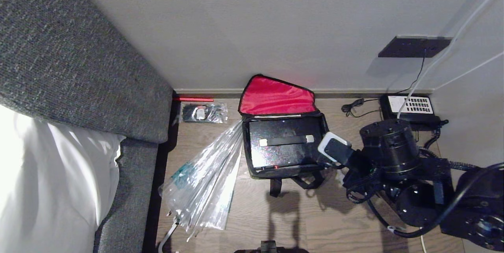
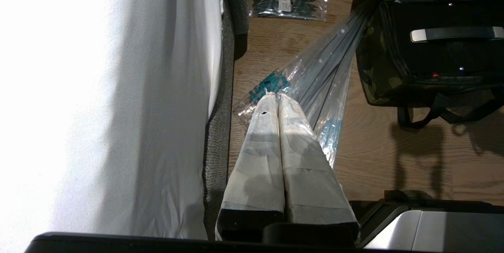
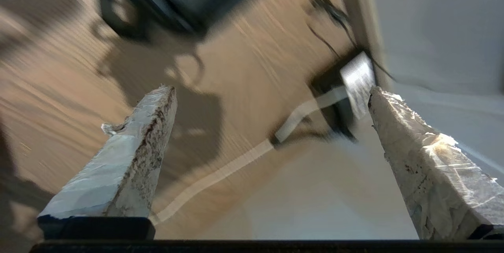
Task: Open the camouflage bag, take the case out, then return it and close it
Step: Grip the handle
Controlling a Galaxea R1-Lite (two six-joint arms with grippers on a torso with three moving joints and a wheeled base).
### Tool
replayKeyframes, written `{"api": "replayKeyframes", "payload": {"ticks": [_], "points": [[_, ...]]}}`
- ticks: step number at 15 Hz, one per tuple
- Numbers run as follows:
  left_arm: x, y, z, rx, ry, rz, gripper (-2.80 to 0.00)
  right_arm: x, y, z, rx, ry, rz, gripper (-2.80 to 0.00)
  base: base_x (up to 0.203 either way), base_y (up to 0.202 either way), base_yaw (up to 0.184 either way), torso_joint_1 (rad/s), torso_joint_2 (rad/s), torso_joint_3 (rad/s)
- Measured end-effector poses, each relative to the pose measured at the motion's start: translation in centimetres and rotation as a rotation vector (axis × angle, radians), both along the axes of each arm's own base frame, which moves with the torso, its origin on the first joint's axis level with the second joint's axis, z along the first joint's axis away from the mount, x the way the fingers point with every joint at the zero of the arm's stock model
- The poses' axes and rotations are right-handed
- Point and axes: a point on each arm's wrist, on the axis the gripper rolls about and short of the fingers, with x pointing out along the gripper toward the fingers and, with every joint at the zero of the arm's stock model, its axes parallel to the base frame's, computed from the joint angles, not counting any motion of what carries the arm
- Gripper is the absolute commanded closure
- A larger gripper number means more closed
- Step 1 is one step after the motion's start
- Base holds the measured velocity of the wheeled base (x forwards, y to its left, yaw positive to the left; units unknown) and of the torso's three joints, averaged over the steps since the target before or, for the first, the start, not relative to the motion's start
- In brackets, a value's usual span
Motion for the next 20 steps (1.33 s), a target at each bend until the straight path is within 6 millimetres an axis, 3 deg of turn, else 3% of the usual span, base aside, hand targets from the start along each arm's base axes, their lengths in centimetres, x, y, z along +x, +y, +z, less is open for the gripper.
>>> {"api": "replayKeyframes", "payload": {"ticks": [4, 8, 12, 20], "points": [[0.0, 0.0, 0.0, 0.000, 0.000, 0.000, 0.00, 1.9, 2.8, -3.5, 0.087, 0.044, -0.005, -2.80, 0.000, 0.000, 0.000, 0.000, 0.00, 0.000], [0.0, 0.0, 0.0, 0.000, 0.000, 0.000, 0.00, 4.6, 5.3, -3.8, 0.108, 0.011, 0.009, -2.80, 0.000, 0.000, 0.000, 0.000, 0.00, 0.000], [0.0, 0.0, 0.0, 0.000, 0.000, 0.000, 0.00, 5.2, 6.4, -5.4, 0.080, 0.032, 0.049, -2.80, 0.000, 0.000, 0.000, 0.000, 0.00, 0.000], [0.0, 0.0, 0.0, 0.000, 0.000, 0.000, 0.00, 6.6, 7.1, -6.5, -0.038, -0.103, 0.134, -2.80, 0.000, 0.000, 0.000, 0.000, 0.00, 0.000]]}}
